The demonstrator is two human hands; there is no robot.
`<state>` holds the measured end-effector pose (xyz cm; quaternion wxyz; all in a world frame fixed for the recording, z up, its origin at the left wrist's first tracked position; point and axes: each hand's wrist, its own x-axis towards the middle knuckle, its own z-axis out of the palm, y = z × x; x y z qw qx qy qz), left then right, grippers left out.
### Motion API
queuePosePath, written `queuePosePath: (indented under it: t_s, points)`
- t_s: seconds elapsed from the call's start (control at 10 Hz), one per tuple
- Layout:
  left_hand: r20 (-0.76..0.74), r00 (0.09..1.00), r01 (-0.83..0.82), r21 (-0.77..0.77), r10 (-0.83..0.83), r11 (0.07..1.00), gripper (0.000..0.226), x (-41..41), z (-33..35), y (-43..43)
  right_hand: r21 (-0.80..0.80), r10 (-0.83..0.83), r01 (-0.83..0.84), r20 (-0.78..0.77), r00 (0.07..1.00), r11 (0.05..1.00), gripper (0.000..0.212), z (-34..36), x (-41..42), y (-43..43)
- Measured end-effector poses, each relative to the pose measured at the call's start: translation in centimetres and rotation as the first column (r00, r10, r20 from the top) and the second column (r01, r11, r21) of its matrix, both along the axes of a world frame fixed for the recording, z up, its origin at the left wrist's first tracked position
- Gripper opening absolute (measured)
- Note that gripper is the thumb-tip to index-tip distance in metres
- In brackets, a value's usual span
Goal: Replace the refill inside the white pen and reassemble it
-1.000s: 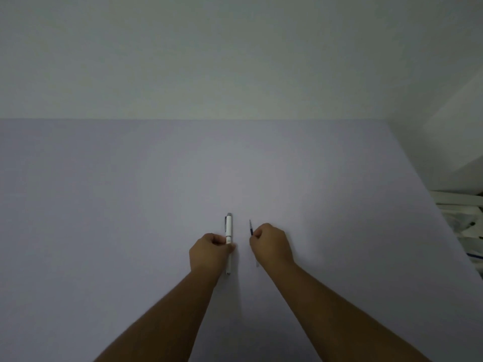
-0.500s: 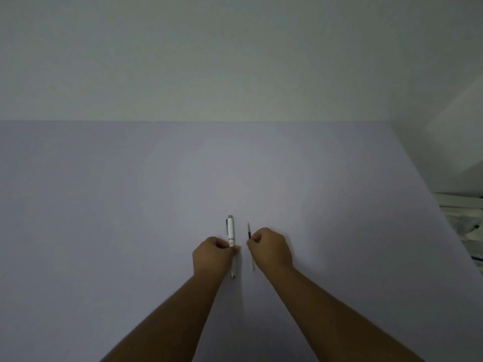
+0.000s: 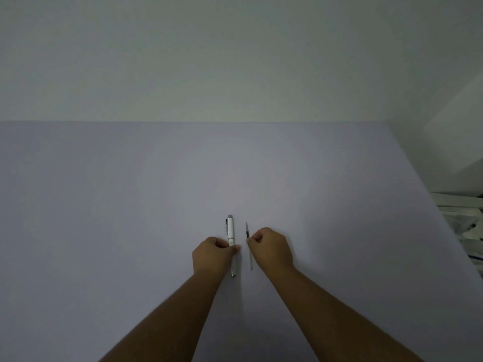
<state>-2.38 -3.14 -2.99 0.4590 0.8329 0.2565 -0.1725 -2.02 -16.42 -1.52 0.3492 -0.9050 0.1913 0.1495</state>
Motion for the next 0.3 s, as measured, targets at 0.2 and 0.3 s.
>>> queuePosePath:
  t_s: [0.2,0.3]
  points:
    - [-0.001,1.0,0.024,-0.006,-0.024,1.0,0.028,0.01,0.29,0.31,0.017,0.003,-0.003,0.009,1.0,1.0,0.021,0.03,-0.14,-0.03]
    - [0.024,0.999,-0.026,0.023,0.026,0.999,0.025,-0.23,0.81,0.54,-0.001,-0.034,0.034,0.044,0.998,0.999,0.025,0.3,-0.18,-0.02]
